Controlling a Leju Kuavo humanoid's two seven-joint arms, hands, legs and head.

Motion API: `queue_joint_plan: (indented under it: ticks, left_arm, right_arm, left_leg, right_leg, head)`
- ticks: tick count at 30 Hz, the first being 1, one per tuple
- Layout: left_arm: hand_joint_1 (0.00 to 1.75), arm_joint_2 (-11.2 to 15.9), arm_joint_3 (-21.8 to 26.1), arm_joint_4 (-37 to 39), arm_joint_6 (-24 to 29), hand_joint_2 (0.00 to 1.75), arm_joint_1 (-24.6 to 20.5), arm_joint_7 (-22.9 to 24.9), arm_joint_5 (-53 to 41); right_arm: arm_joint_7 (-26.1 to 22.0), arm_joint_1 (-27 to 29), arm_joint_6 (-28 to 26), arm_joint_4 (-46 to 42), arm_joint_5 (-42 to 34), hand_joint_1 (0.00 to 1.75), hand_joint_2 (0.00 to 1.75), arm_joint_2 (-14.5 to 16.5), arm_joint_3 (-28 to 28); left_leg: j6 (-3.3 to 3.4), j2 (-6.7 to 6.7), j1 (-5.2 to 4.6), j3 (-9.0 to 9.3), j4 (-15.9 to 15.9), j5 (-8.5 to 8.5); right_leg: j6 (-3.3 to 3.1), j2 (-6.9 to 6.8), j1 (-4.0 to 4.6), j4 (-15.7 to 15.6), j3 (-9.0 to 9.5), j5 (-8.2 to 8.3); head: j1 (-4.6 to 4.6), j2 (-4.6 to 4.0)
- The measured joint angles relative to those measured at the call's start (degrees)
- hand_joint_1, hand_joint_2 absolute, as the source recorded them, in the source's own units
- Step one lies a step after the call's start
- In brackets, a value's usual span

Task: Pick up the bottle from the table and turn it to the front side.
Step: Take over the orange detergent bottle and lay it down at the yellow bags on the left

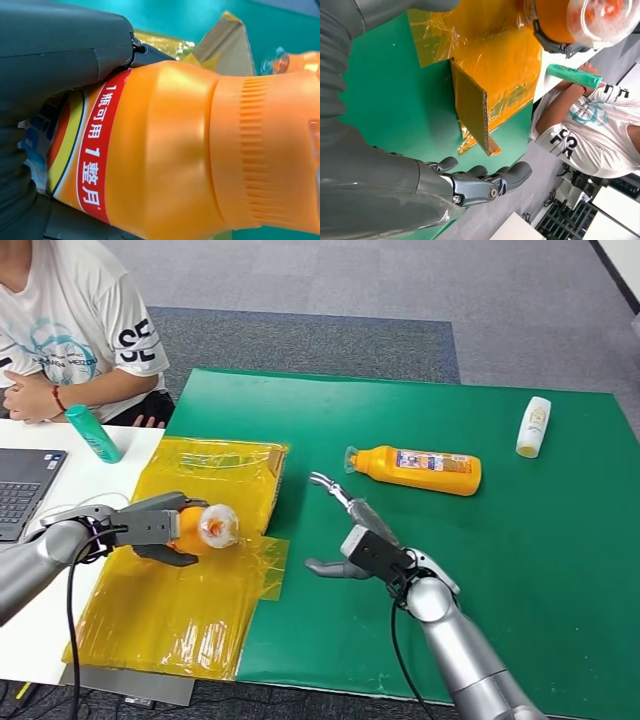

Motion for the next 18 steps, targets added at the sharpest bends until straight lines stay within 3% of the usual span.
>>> queue_joint_plan:
  ticks: [18]
  left_arm:
    - [1.75, -5.6, 6.1, 1.4, -1.1, 1.75, 2.2, -1.9, -2.3]
  right_arm:
    - [0.5, 0.7, -0.1, -0.6, 0.4, 0.0, 1.75, 0.2, 1.6]
  left_leg:
    - [-0.02, 0.02, 0.0, -0.01, 0.0, 0.01]
  right_leg:
    - [0.01, 0.03, 0.0, 0.0, -0.04, 0.04]
  head:
    - [-0.01, -0.01]
